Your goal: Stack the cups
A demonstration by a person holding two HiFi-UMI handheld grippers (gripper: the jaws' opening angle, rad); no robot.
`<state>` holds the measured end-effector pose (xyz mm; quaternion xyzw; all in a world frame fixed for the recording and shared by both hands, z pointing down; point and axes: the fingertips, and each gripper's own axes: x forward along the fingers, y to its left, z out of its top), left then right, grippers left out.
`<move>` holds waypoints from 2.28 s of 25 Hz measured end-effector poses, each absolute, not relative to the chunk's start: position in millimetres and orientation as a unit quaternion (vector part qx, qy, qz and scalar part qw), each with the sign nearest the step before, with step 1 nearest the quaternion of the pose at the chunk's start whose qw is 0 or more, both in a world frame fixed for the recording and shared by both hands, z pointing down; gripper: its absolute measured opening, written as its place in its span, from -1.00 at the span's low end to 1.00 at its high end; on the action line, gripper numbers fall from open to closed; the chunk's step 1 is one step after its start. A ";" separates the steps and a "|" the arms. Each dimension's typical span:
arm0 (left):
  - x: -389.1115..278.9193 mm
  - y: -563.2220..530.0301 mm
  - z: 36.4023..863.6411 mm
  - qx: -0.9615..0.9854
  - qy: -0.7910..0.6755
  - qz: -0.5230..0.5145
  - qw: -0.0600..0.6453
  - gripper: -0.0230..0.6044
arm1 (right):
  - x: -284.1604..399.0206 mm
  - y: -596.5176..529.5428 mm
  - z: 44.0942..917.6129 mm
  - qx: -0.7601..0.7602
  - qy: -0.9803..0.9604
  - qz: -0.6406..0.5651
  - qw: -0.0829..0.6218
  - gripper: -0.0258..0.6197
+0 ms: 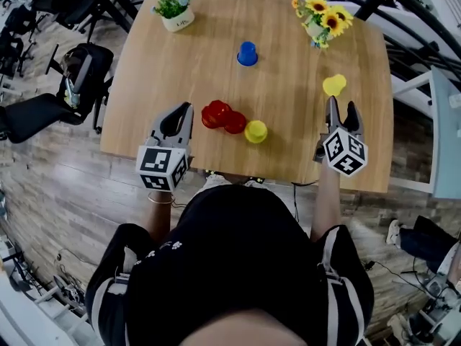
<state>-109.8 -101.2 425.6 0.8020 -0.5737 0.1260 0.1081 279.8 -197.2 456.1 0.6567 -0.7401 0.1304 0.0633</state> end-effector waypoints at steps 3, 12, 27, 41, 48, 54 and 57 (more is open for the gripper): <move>-107.2 -100.4 424.3 0.792 -0.587 0.126 0.109 -0.86 | 290.4 -213.6 466.5 0.660 -0.737 0.132 0.070 -0.10; -103.2 -102.8 422.5 0.756 -0.633 0.133 0.107 -0.86 | 310.3 -269.7 509.9 0.648 -0.739 0.158 0.096 -0.10; -87.7 -112.6 423.1 0.731 -0.658 0.136 0.117 -0.86 | 331.4 -317.7 562.9 0.631 -0.738 0.176 0.163 -0.10; -89.9 -98.8 427.7 0.752 -0.634 0.128 0.125 -0.86 | 285.7 -275.0 516.4 0.593 -0.780 0.141 0.139 -0.25; -97.3 -97.0 428.6 0.776 -0.607 0.117 0.124 -0.86 | 229.0 -231.2 482.8 0.544 -0.819 0.135 0.123 -0.26; -107.1 -101.4 429.7 0.797 -0.580 0.114 0.125 -0.86 | 178.4 -191.5 457.8 0.505 -0.846 0.127 0.116 -0.26; -111.5 -105.4 424.9 0.806 -0.569 0.108 0.119 -0.86 | 149.1 -171.6 449.1 0.481 -0.860 0.124 0.115 -0.26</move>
